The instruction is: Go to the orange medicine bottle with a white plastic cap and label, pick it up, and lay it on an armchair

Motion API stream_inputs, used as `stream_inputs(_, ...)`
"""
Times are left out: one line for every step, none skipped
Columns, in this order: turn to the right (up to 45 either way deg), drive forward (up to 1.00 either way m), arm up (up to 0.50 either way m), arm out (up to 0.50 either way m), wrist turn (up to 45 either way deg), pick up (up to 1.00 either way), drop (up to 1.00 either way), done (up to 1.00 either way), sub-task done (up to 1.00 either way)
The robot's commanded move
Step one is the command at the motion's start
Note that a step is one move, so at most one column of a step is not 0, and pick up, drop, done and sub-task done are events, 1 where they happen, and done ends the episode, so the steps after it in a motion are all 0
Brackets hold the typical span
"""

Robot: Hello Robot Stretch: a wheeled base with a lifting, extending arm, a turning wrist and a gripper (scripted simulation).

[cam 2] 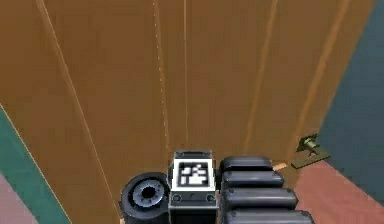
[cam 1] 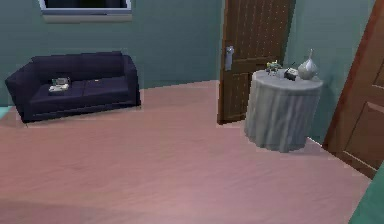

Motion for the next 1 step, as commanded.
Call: stream_inputs(-3.0,0.00,0.00,0.00,0.0,0.00,0.00,0.00,0.00)
